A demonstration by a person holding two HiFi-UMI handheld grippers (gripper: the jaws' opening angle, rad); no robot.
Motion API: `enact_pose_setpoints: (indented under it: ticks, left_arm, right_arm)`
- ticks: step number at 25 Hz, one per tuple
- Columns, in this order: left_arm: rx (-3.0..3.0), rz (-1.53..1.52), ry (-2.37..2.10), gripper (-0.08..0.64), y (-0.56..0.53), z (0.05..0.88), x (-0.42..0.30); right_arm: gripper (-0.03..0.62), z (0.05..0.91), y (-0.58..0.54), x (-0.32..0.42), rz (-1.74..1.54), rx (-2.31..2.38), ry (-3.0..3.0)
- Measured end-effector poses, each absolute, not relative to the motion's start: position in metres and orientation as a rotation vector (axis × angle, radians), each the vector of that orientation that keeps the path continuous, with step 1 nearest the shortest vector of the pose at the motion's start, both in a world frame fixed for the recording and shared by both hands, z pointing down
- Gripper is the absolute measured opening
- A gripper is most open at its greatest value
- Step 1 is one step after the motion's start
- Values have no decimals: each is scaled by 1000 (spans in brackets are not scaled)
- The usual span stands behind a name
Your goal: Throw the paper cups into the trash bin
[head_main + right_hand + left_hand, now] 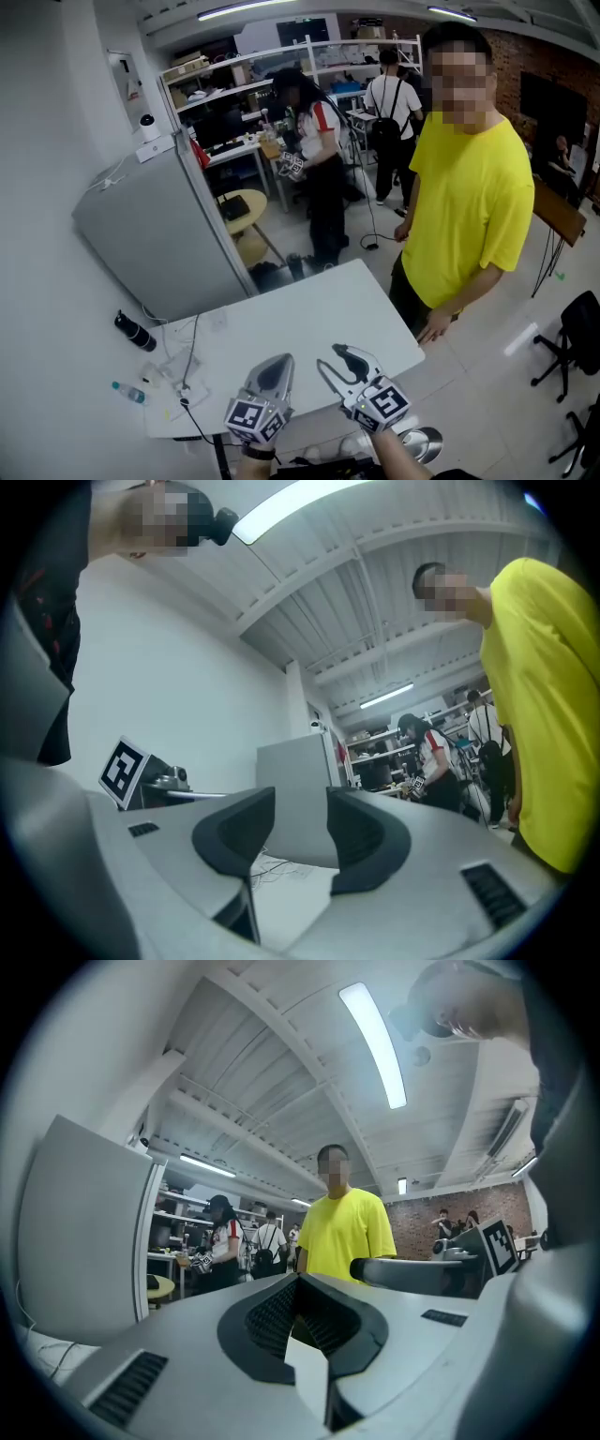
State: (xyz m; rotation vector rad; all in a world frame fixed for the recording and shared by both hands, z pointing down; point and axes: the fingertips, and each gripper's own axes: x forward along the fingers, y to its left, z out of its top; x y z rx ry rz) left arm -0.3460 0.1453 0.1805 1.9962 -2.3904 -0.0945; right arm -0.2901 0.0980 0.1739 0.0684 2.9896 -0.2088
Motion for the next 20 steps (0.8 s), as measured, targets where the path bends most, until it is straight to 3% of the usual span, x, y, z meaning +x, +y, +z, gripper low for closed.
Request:
enact_pose_setpoints:
  ticks: [8,20]
  left_arm:
    - [2096,-82,-2300,2,115,184,-342]
    - [2073,-181,-2244,2,129,203,-414]
  right_arm:
    - [181,177,76,-299,-237,-16,2986]
    - [158,178,100,-370,-216,-17,3051]
